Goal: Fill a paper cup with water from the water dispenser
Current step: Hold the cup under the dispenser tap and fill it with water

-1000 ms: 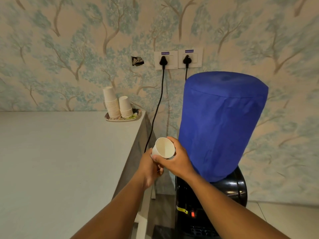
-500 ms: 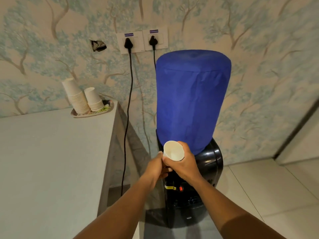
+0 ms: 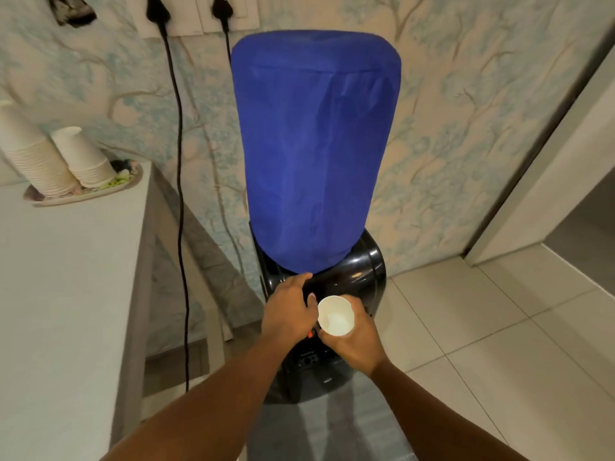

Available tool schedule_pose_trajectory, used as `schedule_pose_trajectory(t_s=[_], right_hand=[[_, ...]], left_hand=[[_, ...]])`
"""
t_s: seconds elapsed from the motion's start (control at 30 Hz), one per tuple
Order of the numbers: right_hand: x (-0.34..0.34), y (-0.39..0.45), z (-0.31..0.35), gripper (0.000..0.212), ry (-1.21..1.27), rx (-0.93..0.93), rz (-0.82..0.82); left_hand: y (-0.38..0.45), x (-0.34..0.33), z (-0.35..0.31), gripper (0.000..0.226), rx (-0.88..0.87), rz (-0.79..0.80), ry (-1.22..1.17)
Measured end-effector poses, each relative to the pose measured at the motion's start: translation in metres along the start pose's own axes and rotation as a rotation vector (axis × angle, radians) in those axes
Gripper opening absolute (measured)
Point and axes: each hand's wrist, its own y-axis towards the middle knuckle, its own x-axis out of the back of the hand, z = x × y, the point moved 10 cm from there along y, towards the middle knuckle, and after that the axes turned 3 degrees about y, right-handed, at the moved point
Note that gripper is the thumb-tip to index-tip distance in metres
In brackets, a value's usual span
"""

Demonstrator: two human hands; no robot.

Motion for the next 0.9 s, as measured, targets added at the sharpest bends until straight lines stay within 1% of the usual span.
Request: schedule_pose_trajectory(t_s=[0.07,0.17,0.3,0.53,0.57,0.63,0.77,0.9], right_hand=[[-0.001,-0.003,-0.018,0.073,-0.032,-0.03,0.014],[-0.005,-0.006,-0.049,0.078,-0.07,-0.086,0.042],[-0.006,-0.014,-0.073,0.08,-0.143,-0.062,0.025],[-0.025,-0.008,-0.132,0.077,-0.07,-0.126,0.043],[-0.032,-0.009,-0.157,0.077,-0.061,-0.15,0.046],[-0.032,-0.004,-0.169,0.076,-0.071,-0.15,0.03],[-0.034,0.006,-0.179,0.076,-0.072,-0.152,0.028],[-0.04,0.01,-0.214,0.075,-0.078,-0.186,0.021]], left_hand=[[0.0,-0.015,-0.006,0.053,-0.067,0.008,0.078],[0.002,-0.039,-0.015,0.055,-0.172,0.041,0.186],[0.001,-0.059,-0.02,0.06,-0.25,0.046,0.272],[-0.003,-0.095,-0.01,0.072,-0.28,0.038,0.328],[-0.005,-0.116,-0.002,0.074,-0.274,0.07,0.354],[-0.004,-0.125,0.003,0.078,-0.263,0.076,0.388],[0.002,-0.122,0.0,0.086,-0.274,0.03,0.474],[0.003,-0.139,0.008,0.095,-0.266,-0.009,0.562]])
